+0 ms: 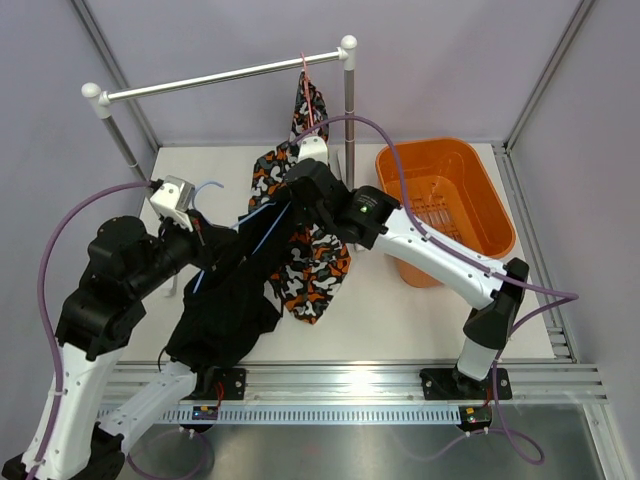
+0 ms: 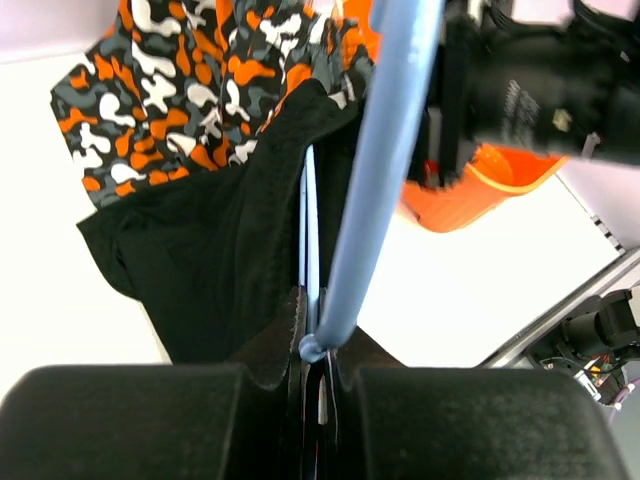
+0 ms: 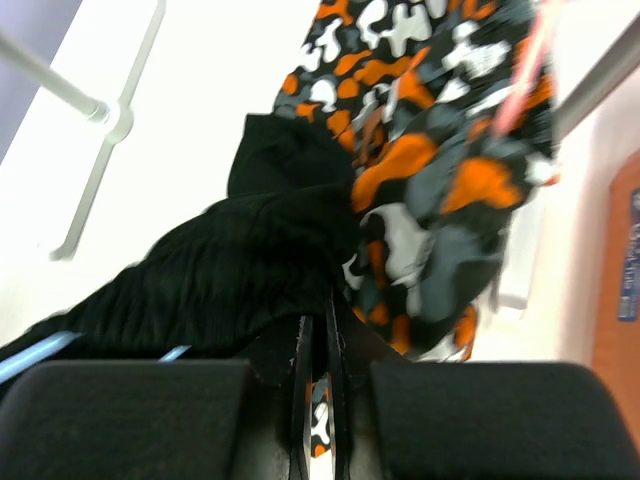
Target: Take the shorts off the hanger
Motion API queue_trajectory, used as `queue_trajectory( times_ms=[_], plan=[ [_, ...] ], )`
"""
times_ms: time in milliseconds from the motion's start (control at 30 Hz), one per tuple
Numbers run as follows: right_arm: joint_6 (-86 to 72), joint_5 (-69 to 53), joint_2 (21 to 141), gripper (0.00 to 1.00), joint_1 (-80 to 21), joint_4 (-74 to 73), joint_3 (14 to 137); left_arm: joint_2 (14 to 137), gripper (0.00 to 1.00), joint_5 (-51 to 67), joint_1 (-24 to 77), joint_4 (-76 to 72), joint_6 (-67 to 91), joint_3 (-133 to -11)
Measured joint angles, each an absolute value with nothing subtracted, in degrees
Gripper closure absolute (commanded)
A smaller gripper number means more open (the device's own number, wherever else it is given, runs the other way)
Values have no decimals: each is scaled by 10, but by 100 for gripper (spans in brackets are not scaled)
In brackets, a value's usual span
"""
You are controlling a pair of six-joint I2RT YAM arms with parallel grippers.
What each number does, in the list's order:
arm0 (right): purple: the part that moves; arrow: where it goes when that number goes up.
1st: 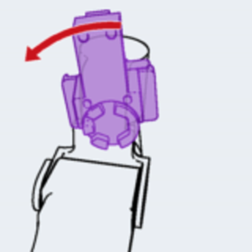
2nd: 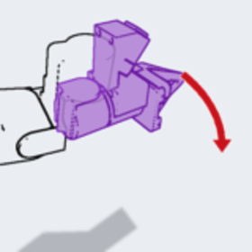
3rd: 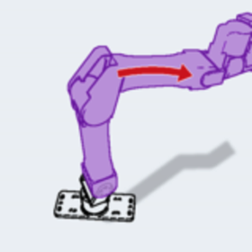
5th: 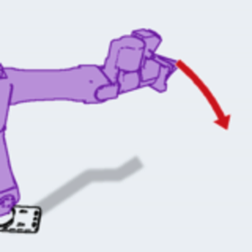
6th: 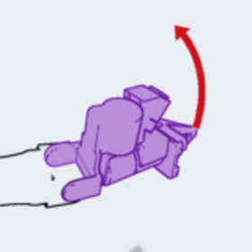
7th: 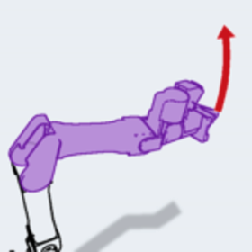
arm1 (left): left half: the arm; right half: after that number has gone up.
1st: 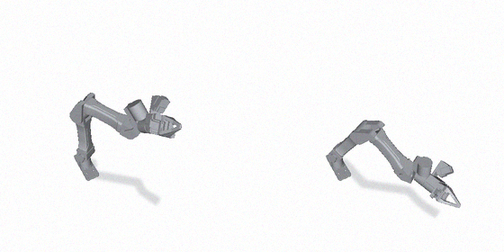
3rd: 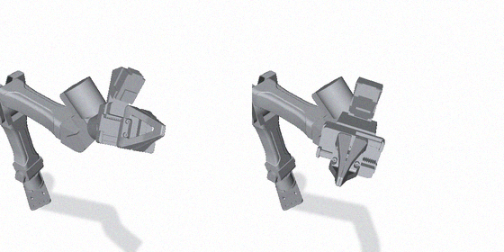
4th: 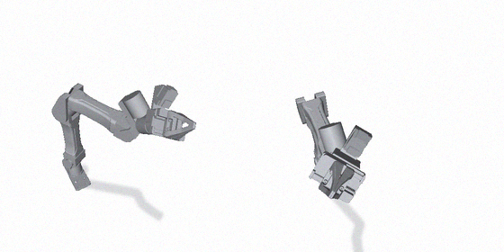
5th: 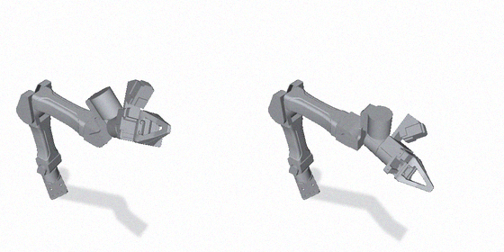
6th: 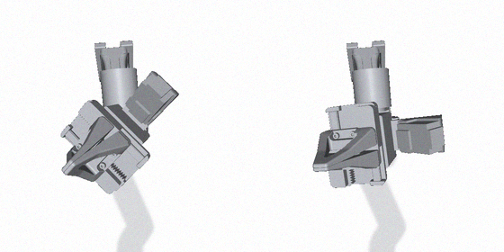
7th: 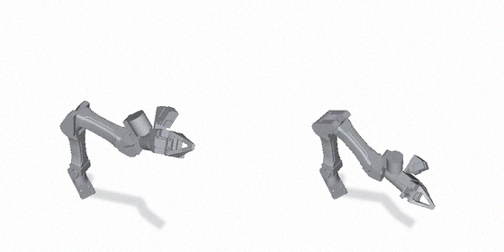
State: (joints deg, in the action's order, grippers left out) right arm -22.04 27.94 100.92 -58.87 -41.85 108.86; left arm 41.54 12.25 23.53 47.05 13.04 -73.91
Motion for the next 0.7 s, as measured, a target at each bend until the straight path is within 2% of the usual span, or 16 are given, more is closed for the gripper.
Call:
queue_trajectory(
  times_ms=[433, 600, 700],
  plan=[
    [-210, 275, 1009, 96, -546, -419, 1091, 375, 95, 215, 232, 480, 110, -739],
    [-202, 272, 1009, 95, -523, -432, 1100, 346, 99, 248, 232, 475, 104, -739],
    [-197, 271, 1009, 99, -522, -432, 1117, 345, 100, 250, 232, 468, 105, -737]
  ],
)
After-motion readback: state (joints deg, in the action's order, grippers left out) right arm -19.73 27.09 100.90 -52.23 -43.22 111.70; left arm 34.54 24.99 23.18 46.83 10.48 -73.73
